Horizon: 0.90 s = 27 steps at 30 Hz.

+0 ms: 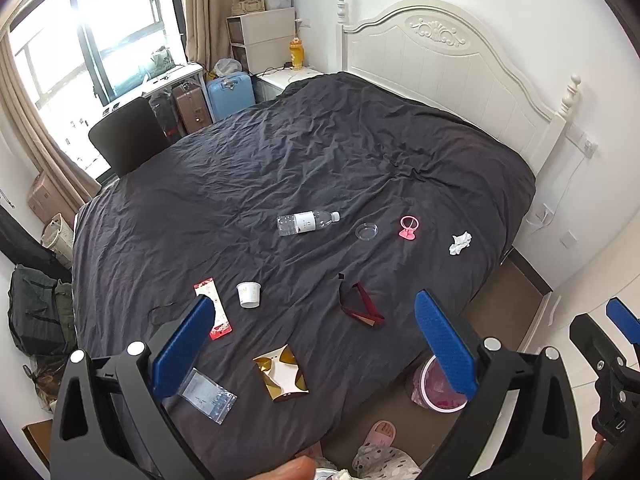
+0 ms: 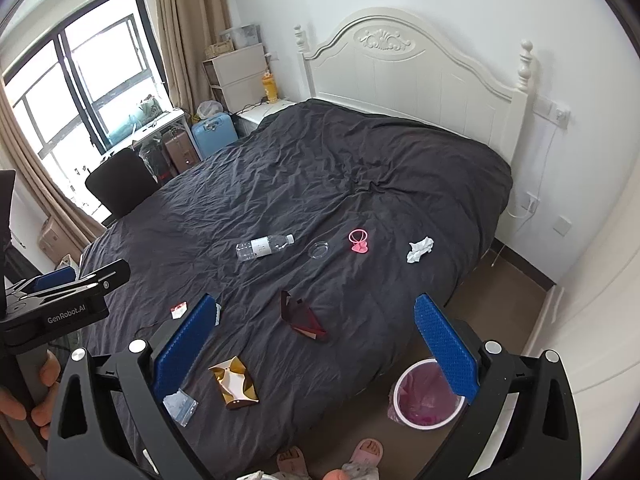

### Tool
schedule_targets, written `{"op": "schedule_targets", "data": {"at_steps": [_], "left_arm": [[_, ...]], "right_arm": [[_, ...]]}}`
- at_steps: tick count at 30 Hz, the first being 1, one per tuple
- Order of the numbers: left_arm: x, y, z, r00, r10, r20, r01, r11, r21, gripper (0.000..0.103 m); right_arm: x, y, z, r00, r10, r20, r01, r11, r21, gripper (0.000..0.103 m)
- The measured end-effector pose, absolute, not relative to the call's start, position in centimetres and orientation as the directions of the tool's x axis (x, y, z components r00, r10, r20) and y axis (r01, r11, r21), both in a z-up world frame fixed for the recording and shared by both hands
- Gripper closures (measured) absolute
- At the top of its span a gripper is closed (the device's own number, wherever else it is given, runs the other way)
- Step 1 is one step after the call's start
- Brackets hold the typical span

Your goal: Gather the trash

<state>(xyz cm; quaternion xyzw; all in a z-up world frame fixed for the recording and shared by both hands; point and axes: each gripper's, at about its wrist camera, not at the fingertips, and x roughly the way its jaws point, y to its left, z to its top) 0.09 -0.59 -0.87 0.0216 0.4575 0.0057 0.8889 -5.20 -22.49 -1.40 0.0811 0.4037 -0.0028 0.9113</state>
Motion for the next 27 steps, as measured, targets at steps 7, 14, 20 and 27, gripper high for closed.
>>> {"op": "schedule_targets", "data": {"at_steps": [7,14,20,27], "left_arm": [[0.3,-0.4,-0.9,0.578,0.026,-0.815,0.01,0.999,0.039,0.005],[0.5,-0.5,-0.9,0.578,0.03,-0.815,0.011,0.999,0.045,0.005],[0.6,-0.4,-0.8,0.577,0.033,-0.816,0.012,0.999,0.049,0.005],[0.8,-0.3,-0.9,0.574,0.039,-0.818,0.01,0.998,0.054,0.005]], "right_arm": [[-4.7,-22.3,-1.6,0.672,0.05,-0.739,0.017,0.996,0.082,0.006],[-3.9,-22.8,-2.1,0.661,0.114,-0.742,-0.049,0.993,0.109,0.006],[-2.9,-23.6,-2.0,0.663,0.132,-0.736,-0.079,0.991,0.107,0.006],[-2.0,-24.1,-1.7,0.665,0.119,-0.738,-0.076,0.993,0.091,0.006]]}}
